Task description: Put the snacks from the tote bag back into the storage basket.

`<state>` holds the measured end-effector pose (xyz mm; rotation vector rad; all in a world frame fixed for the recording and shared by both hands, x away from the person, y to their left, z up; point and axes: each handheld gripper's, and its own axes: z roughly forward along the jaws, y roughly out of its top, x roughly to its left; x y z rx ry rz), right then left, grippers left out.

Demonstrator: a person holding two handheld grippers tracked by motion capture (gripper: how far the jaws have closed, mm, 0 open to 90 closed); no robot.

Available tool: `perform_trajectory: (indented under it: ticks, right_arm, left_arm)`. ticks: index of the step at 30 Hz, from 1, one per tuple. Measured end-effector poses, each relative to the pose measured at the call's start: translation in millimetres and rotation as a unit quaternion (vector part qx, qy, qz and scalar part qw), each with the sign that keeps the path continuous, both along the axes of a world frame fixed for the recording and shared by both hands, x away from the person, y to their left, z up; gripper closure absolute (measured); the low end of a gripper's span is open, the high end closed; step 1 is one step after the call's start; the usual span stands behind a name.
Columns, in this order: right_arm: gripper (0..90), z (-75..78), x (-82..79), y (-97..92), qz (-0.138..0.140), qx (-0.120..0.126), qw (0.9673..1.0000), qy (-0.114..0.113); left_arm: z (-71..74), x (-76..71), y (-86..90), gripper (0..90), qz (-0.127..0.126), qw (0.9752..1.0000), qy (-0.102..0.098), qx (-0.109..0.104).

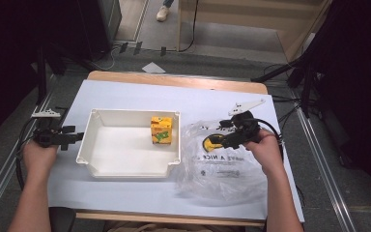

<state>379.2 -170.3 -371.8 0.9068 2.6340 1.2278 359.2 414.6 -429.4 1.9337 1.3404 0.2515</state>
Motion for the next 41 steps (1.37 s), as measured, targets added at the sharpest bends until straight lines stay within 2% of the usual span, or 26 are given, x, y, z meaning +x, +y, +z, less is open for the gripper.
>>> perform_trajectory:
  ticks: [7, 11, 18, 41]
  right_arm:
    - [20.9, -5.1, 4.7, -21.0, -0.032, 0.005, 0.9995, 0.004]
    - [20.9, -8.7, 6.6, -26.7, -0.037, 0.002, 0.9993, 0.003]
    - [21.0, -17.4, 10.6, -38.9, -0.058, 0.0, 0.9982, 0.014]
    - [21.0, -20.1, 12.9, -36.2, -0.059, -0.008, 0.998, 0.019]
  left_arm:
    - [-0.2, 0.3, 0.0, 24.3, -0.002, 1.0, 0.002, 0.0]
    - [-0.6, 0.5, -0.5, 24.5, -0.001, 1.0, 0.002, 0.0]
    - [-1.0, 0.8, -0.5, 24.5, -0.001, 1.0, 0.002, 0.0]
    - [-1.1, 1.2, -0.9, 24.9, -0.001, 1.0, 0.003, 0.002]
